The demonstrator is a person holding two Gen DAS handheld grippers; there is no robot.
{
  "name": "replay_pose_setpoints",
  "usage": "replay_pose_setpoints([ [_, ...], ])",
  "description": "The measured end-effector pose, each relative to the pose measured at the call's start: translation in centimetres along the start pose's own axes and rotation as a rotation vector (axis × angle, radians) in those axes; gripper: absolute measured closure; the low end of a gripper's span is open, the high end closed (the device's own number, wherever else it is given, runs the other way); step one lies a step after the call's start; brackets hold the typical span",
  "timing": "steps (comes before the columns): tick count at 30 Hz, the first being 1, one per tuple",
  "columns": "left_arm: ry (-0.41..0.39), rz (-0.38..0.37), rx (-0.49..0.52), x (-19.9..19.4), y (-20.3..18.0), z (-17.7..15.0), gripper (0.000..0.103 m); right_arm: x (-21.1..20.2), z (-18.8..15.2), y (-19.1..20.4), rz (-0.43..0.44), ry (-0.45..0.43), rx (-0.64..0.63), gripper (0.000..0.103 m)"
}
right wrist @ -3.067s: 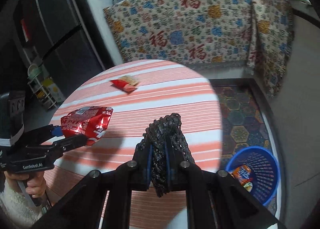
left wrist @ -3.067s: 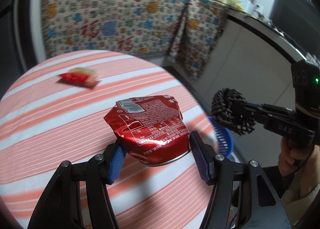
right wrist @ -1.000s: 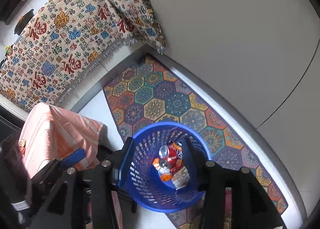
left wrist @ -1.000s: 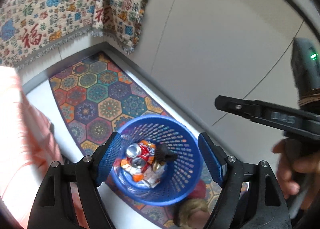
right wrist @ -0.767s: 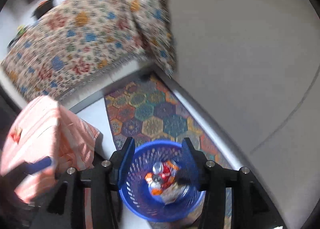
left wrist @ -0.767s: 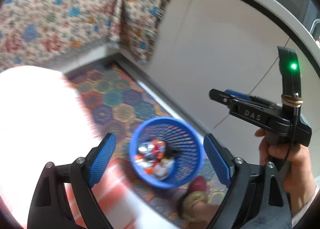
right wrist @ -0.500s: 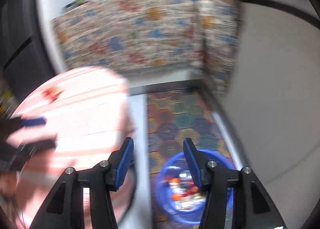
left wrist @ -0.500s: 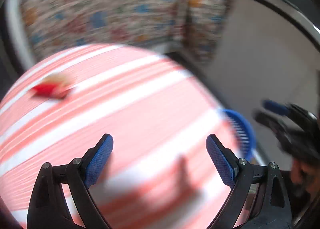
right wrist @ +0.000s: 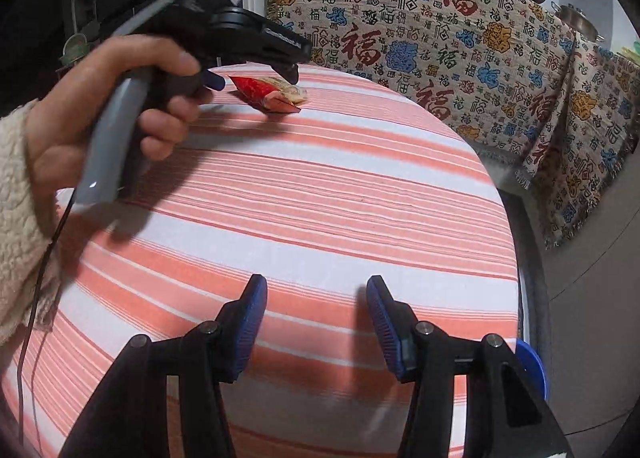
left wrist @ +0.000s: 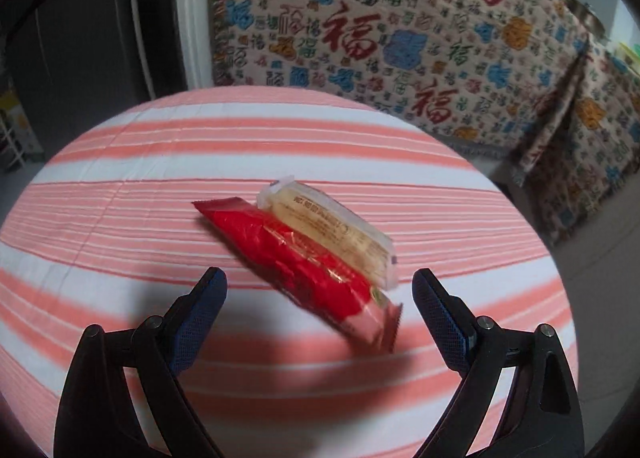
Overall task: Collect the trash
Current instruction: 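Return both tools to the table above the red and pale wrappers, then grasp the red snack wrapper with the left gripper while the right gripper grasps the pale wrapper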
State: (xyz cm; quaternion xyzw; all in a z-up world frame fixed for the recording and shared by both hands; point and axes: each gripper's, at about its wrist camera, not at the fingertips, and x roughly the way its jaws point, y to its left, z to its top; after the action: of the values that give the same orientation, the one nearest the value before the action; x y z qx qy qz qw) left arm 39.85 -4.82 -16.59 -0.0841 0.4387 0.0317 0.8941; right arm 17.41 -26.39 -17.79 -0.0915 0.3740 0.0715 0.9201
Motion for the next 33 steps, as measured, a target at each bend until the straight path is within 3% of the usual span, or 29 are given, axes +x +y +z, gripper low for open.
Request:
replay_pose_setpoints([
  [3, 0.01, -0.034, 0.033, 0.1, -0.2, -0.9, 0.029, 0.2, -0.3, 0.0, 0.012, -0.007, 0.015, 0.05],
  [5, 0.013, -0.064, 0.068, -0.5, -0.1, -1.8, 0.058, 0.2, -0.4, 0.0, 0.011, -0.012, 0.018, 0.05],
  [10, 0.017, -0.144, 0.111, -2.9, 1.9, -3.2, 0.077, 0.1, -0.6, -0.1, 0.013, -0.028, 0.025, 0.049],
  [20, 0.111, -0.244, 0.213, -6.8, 7.9, -7.0, 0.074, 0.2, -0.9, 0.0, 0.011, -0.051, 0.031, 0.049],
  [21, 0.112, -0.241, 0.215, -7.1, 8.1, -7.2, 0.07, 0.2, -0.9, 0.1, 0.01, -0.049, 0.032, 0.049],
  [23, 0.097, -0.232, 0.218, -7.6, 8.2, -7.3, 0.038, 0.2, -0.8, 0.1, 0.008, -0.041, 0.039, 0.048],
  [25, 0.056, -0.203, 0.228, -7.8, 7.8, -7.1, 0.024, 0.4, -0.4, 0.2, 0.005, -0.021, 0.042, 0.047],
  [33, 0.009, -0.069, 0.203, -4.8, 9.0, -6.7, 0.023, 2.8, 4.0, -0.5, 0.05, 0.073, 0.052, 0.045],
])
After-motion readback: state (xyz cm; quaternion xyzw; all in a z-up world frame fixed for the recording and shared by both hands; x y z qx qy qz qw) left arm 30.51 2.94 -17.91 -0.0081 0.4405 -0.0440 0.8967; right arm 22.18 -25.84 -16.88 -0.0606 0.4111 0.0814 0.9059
